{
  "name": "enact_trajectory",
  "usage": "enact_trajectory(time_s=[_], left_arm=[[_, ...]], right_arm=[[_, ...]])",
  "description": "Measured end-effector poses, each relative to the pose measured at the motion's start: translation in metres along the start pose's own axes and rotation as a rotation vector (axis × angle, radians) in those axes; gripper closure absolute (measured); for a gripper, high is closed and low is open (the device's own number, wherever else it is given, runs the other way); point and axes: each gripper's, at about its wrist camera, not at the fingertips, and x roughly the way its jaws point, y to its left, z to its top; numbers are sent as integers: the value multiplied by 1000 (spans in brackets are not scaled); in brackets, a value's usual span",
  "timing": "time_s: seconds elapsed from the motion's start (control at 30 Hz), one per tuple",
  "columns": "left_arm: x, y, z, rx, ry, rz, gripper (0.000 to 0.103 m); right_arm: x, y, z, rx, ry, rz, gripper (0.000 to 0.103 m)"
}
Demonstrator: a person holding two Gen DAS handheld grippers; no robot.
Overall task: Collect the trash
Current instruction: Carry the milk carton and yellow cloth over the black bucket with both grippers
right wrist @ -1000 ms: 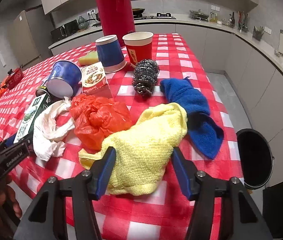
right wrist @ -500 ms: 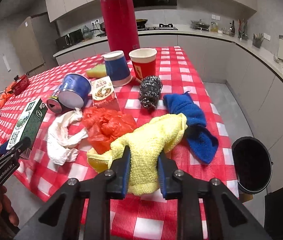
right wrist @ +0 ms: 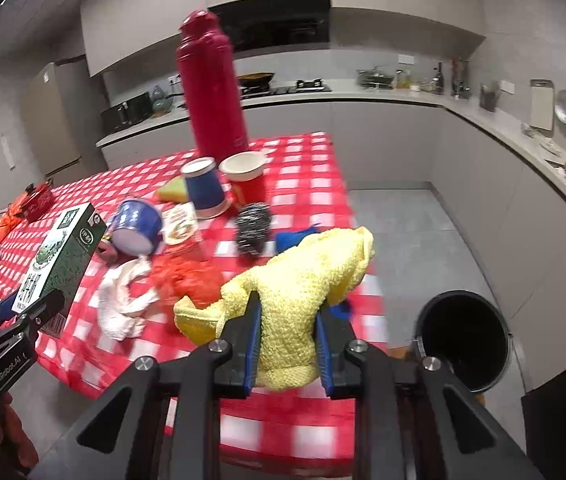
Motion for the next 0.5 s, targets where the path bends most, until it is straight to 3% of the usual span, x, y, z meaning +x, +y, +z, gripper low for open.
enact_trajectory(time_s=[0.5], left_arm=[[-6,-152,0,125,9,-181,47]], right_arm=[[-51,-142,-12,58,-29,-120,77]])
